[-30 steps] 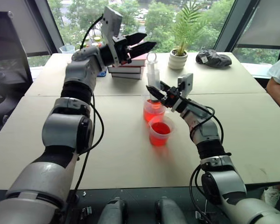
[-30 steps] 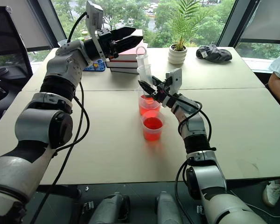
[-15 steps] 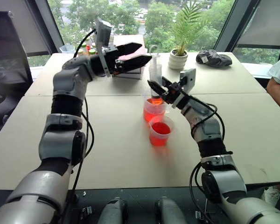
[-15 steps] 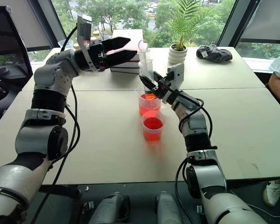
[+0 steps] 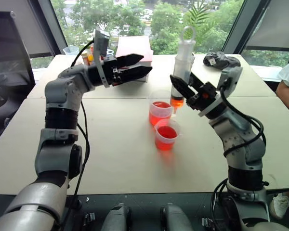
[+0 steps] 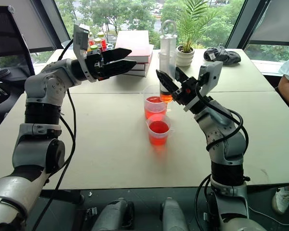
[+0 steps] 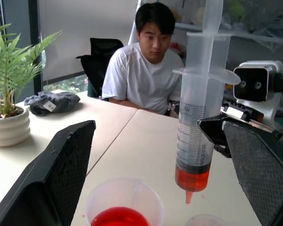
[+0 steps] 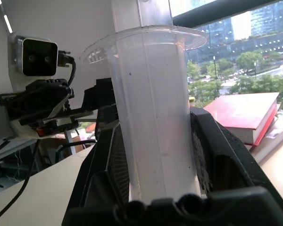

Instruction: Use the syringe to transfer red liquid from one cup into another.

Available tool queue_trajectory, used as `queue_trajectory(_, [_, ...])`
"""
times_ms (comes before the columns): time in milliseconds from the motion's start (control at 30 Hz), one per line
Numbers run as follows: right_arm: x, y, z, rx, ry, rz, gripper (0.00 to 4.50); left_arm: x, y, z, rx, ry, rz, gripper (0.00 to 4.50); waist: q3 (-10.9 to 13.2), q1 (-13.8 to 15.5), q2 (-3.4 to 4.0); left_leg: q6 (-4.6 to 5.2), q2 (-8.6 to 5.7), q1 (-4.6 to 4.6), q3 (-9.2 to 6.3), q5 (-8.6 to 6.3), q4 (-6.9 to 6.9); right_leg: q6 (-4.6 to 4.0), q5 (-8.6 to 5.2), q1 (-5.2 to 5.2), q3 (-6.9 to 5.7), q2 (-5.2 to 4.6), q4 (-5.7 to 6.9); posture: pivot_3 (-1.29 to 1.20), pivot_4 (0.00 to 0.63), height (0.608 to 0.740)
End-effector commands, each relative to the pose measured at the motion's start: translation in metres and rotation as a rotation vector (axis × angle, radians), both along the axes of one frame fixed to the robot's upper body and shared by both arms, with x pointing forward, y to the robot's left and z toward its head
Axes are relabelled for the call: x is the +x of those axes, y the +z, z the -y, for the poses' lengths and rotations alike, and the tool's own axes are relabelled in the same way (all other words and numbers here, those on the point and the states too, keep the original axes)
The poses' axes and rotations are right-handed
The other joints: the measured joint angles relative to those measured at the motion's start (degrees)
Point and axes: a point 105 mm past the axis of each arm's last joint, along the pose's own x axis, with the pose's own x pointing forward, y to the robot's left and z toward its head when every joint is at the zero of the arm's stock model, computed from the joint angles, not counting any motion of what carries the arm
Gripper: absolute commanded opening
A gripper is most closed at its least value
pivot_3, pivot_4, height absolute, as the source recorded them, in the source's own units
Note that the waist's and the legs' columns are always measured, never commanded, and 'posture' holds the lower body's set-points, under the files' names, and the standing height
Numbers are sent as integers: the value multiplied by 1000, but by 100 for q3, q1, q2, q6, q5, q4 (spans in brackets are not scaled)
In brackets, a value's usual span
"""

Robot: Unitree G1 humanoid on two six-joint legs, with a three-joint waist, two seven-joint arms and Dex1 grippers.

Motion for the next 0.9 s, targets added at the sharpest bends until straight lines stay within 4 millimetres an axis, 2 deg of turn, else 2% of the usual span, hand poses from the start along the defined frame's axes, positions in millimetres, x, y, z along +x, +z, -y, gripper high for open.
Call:
queue_trajectory(33, [-13, 0, -4, -8, -16, 52, 1439, -17, 12, 9, -1, -86, 37, 4451, 0, -6, 0, 0, 0, 1, 1, 0, 0, 0, 0, 0, 1, 2, 1, 0, 150, 740])
queue_trajectory(267, [-17, -17, -10, -3, -42, 23, 1439, -27, 12, 31, -11, -167, 13, 4451, 0, -2, 0, 0, 0, 5, 2, 1, 4, 0, -1, 1, 7, 7, 2, 0, 150, 740])
queue_trajectory(600, [-21, -21, -16, -25, -30, 26, 1439, -21, 19, 56, -55, -178, 9, 4451, 1, 7, -1, 0, 0, 4, 0, 1, 5, 1, -2, 4, 7, 9, -1, 0, 150, 740])
queue_trajectory(700, [-21, -21, -17, -32, -28, 28, 1439, -19, 19, 59, -63, -181, 2, 3631, 1, -3, -1, 0, 1, 5, -1, 1, 4, 1, -3, 4, 8, 12, -1, 0, 150, 740])
queue_trajectory(900, [-23, -20, -18, -40, -22, 33, 1439, -22, 13, 64, -40, -210, 2, 590, 1, -1, -1, 0, 3, 5, -1, 1, 3, 1, -3, 3, 8, 14, -1, 0, 150, 740])
